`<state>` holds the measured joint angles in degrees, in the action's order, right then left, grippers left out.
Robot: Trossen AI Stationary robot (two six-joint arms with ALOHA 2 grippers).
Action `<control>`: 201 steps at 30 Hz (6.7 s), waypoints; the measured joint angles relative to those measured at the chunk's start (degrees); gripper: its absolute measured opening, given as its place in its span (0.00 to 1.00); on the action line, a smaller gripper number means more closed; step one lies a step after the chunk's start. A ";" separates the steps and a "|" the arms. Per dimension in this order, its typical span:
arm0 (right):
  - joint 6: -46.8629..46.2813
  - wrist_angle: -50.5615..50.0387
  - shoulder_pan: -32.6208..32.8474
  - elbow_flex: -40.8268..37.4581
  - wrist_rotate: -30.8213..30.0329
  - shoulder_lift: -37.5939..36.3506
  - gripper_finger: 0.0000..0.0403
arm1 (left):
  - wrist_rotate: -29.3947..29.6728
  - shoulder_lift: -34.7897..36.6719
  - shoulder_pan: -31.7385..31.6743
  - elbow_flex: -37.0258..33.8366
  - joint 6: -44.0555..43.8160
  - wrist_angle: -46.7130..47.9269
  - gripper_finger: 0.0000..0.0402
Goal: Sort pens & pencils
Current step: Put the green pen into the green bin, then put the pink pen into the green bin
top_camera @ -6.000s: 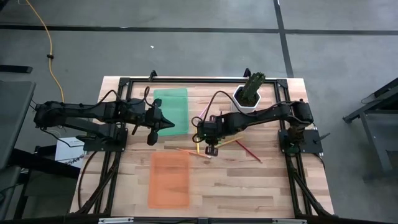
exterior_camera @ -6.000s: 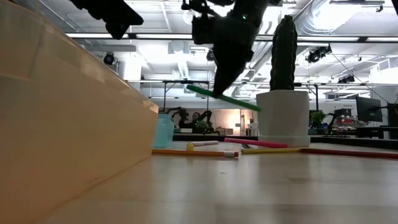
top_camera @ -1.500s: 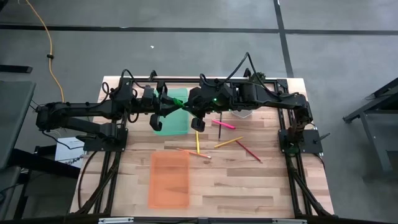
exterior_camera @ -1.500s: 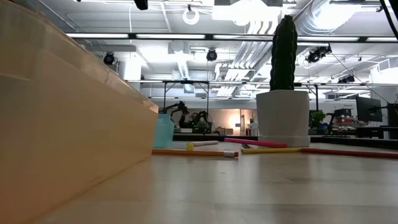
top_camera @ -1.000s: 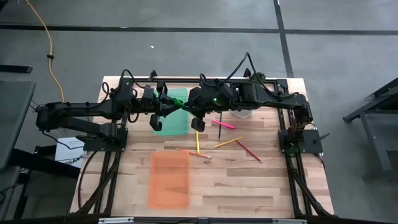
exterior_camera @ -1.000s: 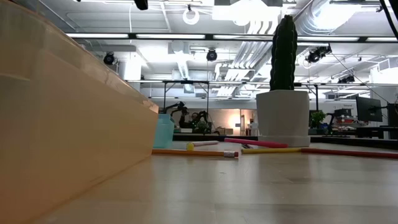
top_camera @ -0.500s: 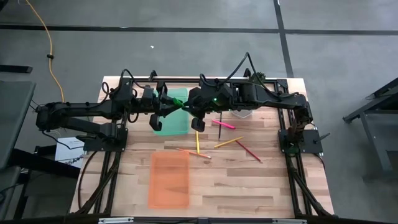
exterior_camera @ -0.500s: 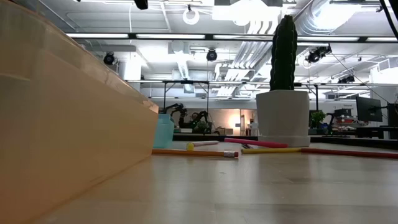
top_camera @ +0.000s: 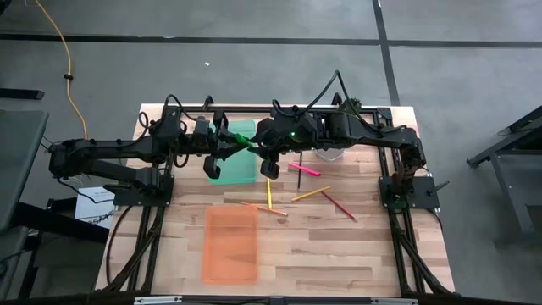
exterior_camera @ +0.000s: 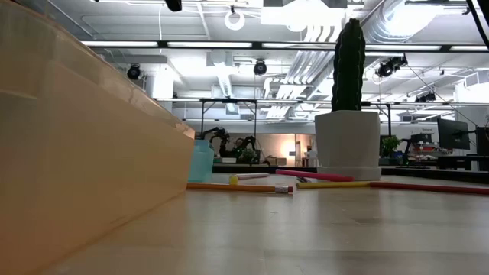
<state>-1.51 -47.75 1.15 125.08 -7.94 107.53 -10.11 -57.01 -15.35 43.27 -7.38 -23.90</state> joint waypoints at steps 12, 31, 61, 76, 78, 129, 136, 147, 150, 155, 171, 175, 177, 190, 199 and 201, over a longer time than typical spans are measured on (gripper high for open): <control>-1.23 0.00 0.00 0.00 1.64 0.00 0.27 | 0.48 0.00 0.00 0.00 0.90 0.14 0.13; -1.47 -3.45 -0.79 0.00 1.77 0.00 0.27 | 0.50 -0.07 0.00 -0.02 1.77 3.82 0.13; -1.50 -5.94 -0.79 0.00 2.38 0.00 0.27 | 11.09 0.33 -0.06 -0.04 4.79 28.98 0.13; -2.54 -6.23 -0.79 0.00 2.38 0.00 0.27 | 22.47 0.33 -0.12 -0.03 7.55 44.79 0.13; -2.60 -6.21 -0.79 0.00 2.38 0.00 0.27 | 22.97 0.33 -0.99 -0.02 7.85 46.34 0.13; -2.98 -5.99 -0.79 0.00 2.34 0.00 0.27 | 12.02 0.13 -14.64 -0.02 10.58 53.96 0.27; -2.98 -5.99 -0.79 0.00 2.34 0.00 0.27 | 12.05 0.13 -14.64 -0.02 10.57 53.77 0.27; -2.98 -6.84 -1.00 0.00 2.34 0.00 0.27 | 1.09 0.13 -14.64 -0.02 9.30 44.84 0.28; -2.98 -9.08 -1.48 0.00 2.38 0.00 0.27 | -2.90 0.13 -14.64 0.00 8.09 41.93 0.28; -3.12 -10.88 -2.53 -2.86 3.14 -0.04 0.27 | -8.21 0.13 -14.62 0.00 7.19 39.89 0.28; -4.69 -9.68 -3.04 -14.16 5.65 -0.01 0.27 | -11.39 0.13 -14.60 0.00 6.97 39.98 0.28; -5.08 -9.71 -3.04 -14.99 6.05 0.00 0.27 | -11.37 0.13 -14.60 0.00 7.02 40.35 0.28; -5.10 -9.65 -3.04 -15.60 6.23 -0.04 0.27 | -11.39 0.13 -14.60 0.00 7.05 40.33 0.28; -7.07 -5.16 -3.04 -23.44 8.61 -0.25 0.27 | -11.54 0.13 -14.60 0.00 7.10 40.35 0.28; -6.84 -5.59 -4.01 -26.16 8.46 -1.07 0.27 | -11.78 0.13 -14.60 0.00 7.34 40.35 0.28; -6.83 -6.15 -4.29 -27.02 8.49 -1.05 0.27 | -11.80 0.13 -14.60 0.00 7.34 40.35 0.28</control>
<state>-8.34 -53.89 -3.14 98.05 0.54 106.48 -21.91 -56.88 -29.95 43.27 -0.03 16.45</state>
